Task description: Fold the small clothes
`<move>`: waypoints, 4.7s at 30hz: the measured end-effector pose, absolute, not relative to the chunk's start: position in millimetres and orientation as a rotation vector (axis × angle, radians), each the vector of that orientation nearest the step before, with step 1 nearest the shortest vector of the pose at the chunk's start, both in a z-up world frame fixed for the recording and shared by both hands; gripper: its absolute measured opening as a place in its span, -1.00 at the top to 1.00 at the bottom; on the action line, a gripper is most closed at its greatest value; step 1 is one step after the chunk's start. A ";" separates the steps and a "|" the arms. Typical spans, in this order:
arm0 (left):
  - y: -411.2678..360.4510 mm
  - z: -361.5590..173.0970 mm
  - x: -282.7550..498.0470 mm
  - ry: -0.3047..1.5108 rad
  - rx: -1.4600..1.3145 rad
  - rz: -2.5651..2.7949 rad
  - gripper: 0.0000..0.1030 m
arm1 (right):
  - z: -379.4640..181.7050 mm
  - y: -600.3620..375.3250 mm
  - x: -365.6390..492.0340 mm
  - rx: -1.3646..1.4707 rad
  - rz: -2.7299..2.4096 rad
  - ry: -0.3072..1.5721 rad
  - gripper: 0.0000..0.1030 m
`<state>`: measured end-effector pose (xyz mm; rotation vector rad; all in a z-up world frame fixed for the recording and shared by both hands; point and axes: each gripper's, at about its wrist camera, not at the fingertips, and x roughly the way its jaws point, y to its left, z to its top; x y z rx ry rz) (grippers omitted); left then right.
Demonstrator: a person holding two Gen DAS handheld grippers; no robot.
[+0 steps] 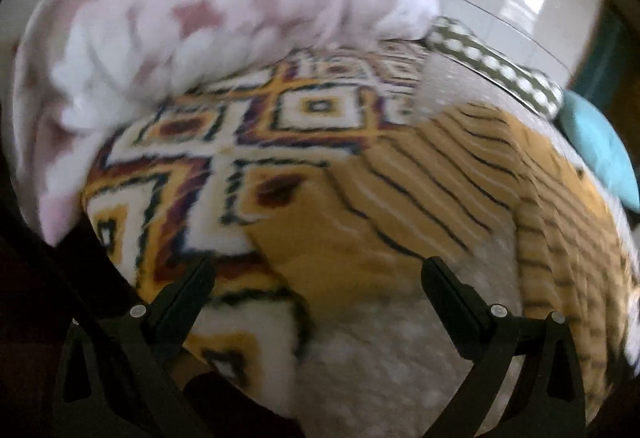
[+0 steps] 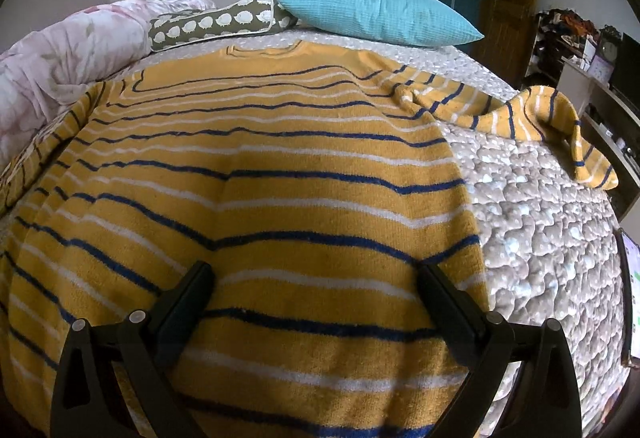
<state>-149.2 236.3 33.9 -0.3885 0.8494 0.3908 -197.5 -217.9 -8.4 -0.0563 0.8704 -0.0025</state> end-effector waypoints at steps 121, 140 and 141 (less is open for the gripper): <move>48.9 70.7 -155.7 0.826 -0.250 -0.031 -0.36 | 89.1 -232.4 -89.9 0.105 0.347 0.873 0.34; 58.0 58.4 -154.9 0.845 -0.303 -0.047 -0.36 | 72.4 -183.1 -82.9 -0.317 0.394 0.862 -0.11; 60.3 57.2 -155.0 0.844 -0.307 -0.046 -0.36 | 66.0 -171.0 -84.9 -0.377 0.392 0.856 -0.15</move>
